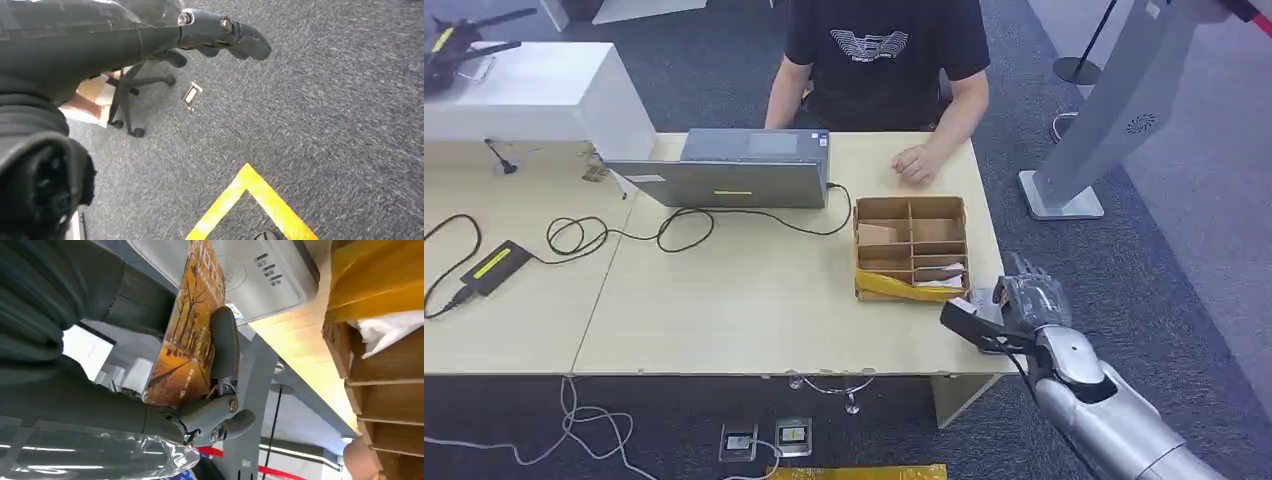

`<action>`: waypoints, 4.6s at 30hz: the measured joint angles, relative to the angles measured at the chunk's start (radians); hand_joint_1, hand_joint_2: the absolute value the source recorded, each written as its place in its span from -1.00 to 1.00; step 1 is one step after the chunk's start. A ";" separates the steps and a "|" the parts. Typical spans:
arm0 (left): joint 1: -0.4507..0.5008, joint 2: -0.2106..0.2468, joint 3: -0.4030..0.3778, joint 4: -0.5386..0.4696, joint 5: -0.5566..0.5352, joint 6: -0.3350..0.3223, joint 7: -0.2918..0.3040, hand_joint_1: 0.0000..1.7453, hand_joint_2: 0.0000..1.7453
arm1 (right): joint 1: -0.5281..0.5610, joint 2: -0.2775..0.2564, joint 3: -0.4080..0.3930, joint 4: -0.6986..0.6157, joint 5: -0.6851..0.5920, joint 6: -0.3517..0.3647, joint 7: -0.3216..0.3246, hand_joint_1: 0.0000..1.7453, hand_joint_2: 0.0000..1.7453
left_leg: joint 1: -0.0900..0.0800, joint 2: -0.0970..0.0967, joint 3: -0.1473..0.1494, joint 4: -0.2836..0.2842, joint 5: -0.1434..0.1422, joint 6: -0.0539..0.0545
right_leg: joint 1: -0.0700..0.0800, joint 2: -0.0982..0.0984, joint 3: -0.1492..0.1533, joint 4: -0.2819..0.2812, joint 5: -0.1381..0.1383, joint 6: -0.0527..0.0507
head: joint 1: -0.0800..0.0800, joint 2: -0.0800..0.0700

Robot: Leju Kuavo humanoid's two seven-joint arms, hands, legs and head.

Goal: Pass the card to the sensor for recognition and then transmit it.

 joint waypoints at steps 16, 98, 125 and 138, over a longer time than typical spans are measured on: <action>-0.001 -0.002 0.016 0.000 -0.010 0.000 0.000 -1.00 -1.00 | -0.021 0.017 0.033 0.053 -0.042 -0.022 0.014 1.00 1.00 | 0.000 0.001 0.003 0.000 0.000 0.000 | 0.000 0.001 0.002 0.000 0.000 0.000 | 0.000 0.000; -0.017 -0.034 0.103 0.000 -0.189 0.000 0.050 -1.00 -1.00 | -0.258 0.124 0.073 -0.098 0.066 -0.029 0.000 -1.00 1.00 | 0.001 0.001 0.000 0.000 0.001 -0.001 | 0.000 0.003 -0.001 0.000 0.003 0.001 | 0.000 0.000; -0.024 -0.037 0.174 0.000 -0.231 0.000 0.041 -1.00 -1.00 | -0.132 0.049 0.072 -0.185 0.127 0.073 0.142 -1.00 1.00 | 0.001 0.002 0.000 0.000 0.001 -0.001 | 0.000 0.003 -0.001 0.000 0.003 0.001 | 0.000 0.000; -0.013 -0.035 0.225 0.000 -0.225 0.000 0.040 -1.00 -1.00 | -0.087 0.028 0.064 -0.228 0.131 0.087 0.142 -1.00 1.00 | 0.001 0.002 0.001 0.000 0.001 -0.001 | 0.000 0.004 -0.001 0.000 0.003 0.001 | 0.000 0.000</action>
